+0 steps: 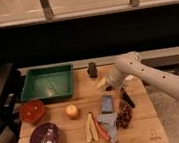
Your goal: Wipe red bowl with sponge
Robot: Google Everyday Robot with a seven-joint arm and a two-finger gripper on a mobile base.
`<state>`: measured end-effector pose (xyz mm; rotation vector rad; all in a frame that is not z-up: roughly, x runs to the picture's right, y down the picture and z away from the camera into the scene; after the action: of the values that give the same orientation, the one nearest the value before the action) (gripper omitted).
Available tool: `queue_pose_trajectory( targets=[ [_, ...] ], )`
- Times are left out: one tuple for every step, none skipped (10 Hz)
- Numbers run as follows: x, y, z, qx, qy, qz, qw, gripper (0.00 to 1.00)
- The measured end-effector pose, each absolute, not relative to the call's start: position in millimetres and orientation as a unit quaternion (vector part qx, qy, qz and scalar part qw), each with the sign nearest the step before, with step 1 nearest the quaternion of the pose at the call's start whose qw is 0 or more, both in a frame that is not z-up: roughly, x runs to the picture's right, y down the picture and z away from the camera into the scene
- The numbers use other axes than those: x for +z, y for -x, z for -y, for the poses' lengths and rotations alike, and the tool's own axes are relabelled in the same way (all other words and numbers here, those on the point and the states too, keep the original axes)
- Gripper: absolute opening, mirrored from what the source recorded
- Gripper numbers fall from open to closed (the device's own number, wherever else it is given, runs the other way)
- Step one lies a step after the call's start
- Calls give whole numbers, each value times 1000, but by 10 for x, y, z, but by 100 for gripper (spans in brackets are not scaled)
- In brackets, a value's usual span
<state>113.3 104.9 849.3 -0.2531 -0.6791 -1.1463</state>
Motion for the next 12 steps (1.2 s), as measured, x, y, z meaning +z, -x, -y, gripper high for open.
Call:
queue_pose_trajectory(
  targets=[
    [8495,-1115,-1046,-531,117,315,778,75],
    [8495,-1106,-1042,-531,116,315,778,75],
    [8495,-1115,-1045,-531,117,315,778,75],
    [8495,-1127,-1048,-530,117,315,778,75],
    [8510,-1135,-1063,-527,122,318,778,75],
    [8561,-1145,-1114,-524,128,324,778,75],
    [8616,-1175,-1160,-519,133,327,778,75],
    [8658,-1218,-1200,-517,142,326,779,75],
    [8700,-1216,-1234,-516,150,324,779,75],
    [8743,-1186,-1257,-516,157,324,777,75],
    [8781,-1186,-1323,-515,168,326,774,75],
    [8822,-1176,-1368,-514,175,329,773,75]
  ],
)
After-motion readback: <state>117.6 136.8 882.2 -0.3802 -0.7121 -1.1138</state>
